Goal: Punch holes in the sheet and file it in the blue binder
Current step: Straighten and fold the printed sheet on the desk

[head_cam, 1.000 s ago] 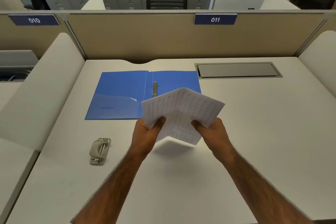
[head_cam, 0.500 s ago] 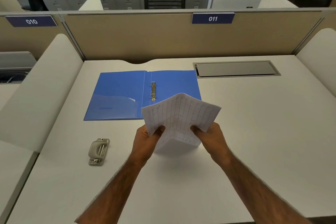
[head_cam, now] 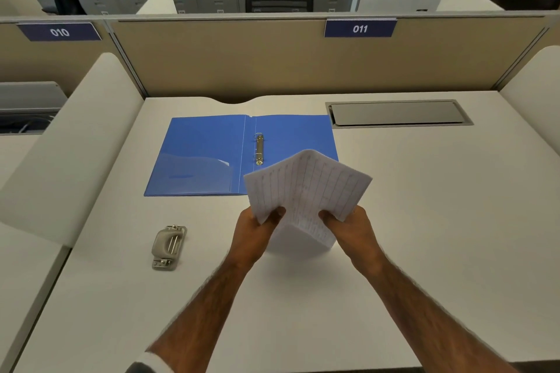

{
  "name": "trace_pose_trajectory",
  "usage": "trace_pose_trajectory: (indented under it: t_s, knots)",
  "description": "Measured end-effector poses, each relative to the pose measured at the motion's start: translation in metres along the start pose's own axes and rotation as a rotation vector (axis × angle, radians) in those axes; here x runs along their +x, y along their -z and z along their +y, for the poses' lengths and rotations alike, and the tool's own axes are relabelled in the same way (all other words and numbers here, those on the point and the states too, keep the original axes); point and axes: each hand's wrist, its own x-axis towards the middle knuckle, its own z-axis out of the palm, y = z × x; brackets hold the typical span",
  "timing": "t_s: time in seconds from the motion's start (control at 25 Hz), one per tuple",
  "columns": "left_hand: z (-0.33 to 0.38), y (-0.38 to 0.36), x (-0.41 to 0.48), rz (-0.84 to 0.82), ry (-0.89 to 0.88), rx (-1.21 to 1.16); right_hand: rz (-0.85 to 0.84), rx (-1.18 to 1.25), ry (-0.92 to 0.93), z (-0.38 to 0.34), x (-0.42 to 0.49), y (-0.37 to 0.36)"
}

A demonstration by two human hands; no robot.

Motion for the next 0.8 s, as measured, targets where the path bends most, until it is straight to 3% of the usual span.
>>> trace_pose_trajectory:
  t_s: [0.24, 0.36, 0.52, 0.68, 0.8]
  knots:
    - [0.005, 0.007, 0.007, 0.008, 0.064, 0.002, 0.048, 0.041, -0.013, 0.002, -0.003, 0.008]
    - [-0.008, 0.022, 0.003, -0.086, 0.203, -0.006, -0.031, 0.035, -0.026, 0.010, -0.002, 0.012]
    - [-0.040, 0.023, -0.001, -0.071, 0.394, 0.083, -0.050, -0.073, -0.190, 0.037, 0.001, -0.006]
    - [-0.064, 0.016, -0.009, 0.031, 0.353, 0.363, -0.059, -0.216, -0.284, 0.064, 0.001, -0.023]
    - [-0.070, 0.015, -0.023, 0.074, 0.282, 0.435, -0.044, -0.260, -0.291, 0.073, 0.000, -0.024]
